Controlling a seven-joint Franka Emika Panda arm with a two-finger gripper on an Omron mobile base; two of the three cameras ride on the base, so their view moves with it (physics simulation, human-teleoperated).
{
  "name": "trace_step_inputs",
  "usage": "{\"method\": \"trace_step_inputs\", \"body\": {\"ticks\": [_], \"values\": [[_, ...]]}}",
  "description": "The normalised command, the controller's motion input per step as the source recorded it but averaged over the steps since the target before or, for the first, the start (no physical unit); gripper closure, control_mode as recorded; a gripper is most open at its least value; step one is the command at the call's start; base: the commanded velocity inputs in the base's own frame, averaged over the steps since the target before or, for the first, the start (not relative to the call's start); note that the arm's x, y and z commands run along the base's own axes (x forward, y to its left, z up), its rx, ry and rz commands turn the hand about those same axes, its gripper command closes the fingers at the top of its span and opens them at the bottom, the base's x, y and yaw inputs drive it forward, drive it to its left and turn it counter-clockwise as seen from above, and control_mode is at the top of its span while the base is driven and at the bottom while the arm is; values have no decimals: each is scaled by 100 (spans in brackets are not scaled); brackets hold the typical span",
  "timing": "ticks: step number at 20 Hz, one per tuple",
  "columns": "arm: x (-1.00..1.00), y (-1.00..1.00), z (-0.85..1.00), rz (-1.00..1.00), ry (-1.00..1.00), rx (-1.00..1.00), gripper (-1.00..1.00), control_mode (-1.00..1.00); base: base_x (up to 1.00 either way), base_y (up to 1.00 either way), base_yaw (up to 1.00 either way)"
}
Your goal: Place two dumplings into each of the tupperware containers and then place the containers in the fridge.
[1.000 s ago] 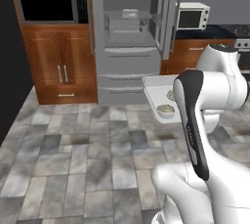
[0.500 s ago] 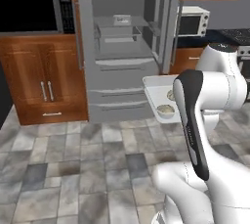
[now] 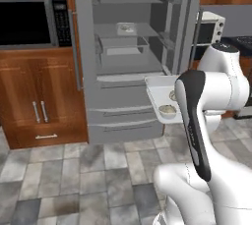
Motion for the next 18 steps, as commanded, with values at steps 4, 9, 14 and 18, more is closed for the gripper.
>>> {"method": "trace_step_inputs", "body": {"ticks": [4, 9, 14, 18], "values": [[0, 0, 0, 0, 0, 0, 100, 100, 100, 16, 0], [0, 0, 0, 0, 0, 0, 100, 100, 100, 0, -7], [0, 0, 0, 0, 0, 0, 100, 100, 100, -1, -6], [0, 0, 0, 0, 0, 0, 100, 100, 100, 0, 0]]}}
